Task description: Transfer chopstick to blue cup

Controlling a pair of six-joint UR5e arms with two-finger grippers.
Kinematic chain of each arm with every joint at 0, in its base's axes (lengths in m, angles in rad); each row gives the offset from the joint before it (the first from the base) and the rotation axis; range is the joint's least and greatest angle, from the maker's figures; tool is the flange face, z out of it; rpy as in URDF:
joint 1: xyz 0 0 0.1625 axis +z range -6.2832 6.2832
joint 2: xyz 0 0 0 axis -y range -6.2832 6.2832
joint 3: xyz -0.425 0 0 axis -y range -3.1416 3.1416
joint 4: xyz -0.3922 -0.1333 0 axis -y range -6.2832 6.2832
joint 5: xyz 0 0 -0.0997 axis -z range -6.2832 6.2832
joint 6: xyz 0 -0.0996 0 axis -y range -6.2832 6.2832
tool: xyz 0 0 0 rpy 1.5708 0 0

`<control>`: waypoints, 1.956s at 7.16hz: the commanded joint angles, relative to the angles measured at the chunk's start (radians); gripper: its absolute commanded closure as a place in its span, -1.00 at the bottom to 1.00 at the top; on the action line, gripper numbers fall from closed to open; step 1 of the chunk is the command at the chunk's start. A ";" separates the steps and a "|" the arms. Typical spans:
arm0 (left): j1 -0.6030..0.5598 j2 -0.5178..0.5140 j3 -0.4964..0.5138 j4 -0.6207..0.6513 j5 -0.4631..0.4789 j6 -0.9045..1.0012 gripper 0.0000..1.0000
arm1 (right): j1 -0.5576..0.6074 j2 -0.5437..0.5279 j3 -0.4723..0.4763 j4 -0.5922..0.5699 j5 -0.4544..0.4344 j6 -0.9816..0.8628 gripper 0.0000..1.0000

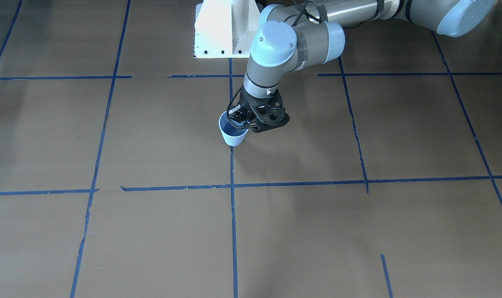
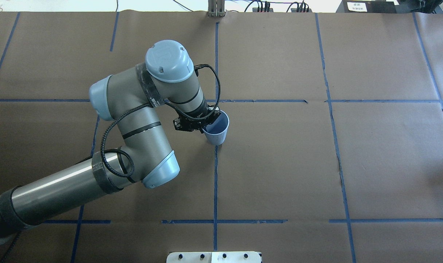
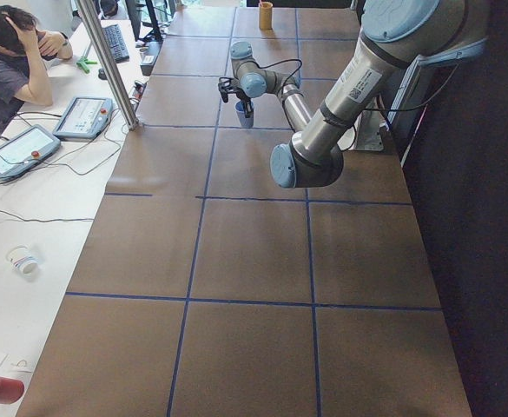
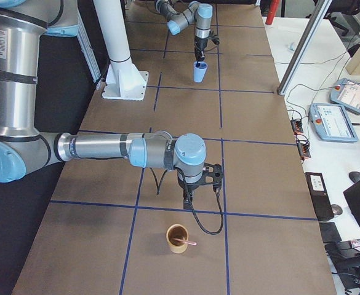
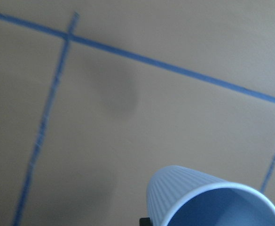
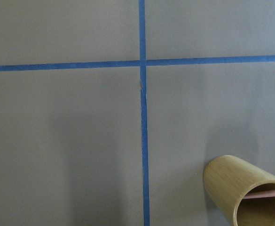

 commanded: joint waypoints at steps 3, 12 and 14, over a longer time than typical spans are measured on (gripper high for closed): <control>0.003 0.005 0.011 -0.036 0.005 0.002 0.83 | 0.000 0.001 0.011 0.000 -0.003 0.000 -1.00; -0.033 0.082 -0.113 -0.017 -0.002 -0.001 -1.00 | 0.000 0.000 0.008 -0.002 -0.007 -0.002 -1.00; -0.090 0.082 -0.272 0.192 -0.031 0.058 -1.00 | 0.000 0.001 0.026 0.000 -0.015 -0.003 -1.00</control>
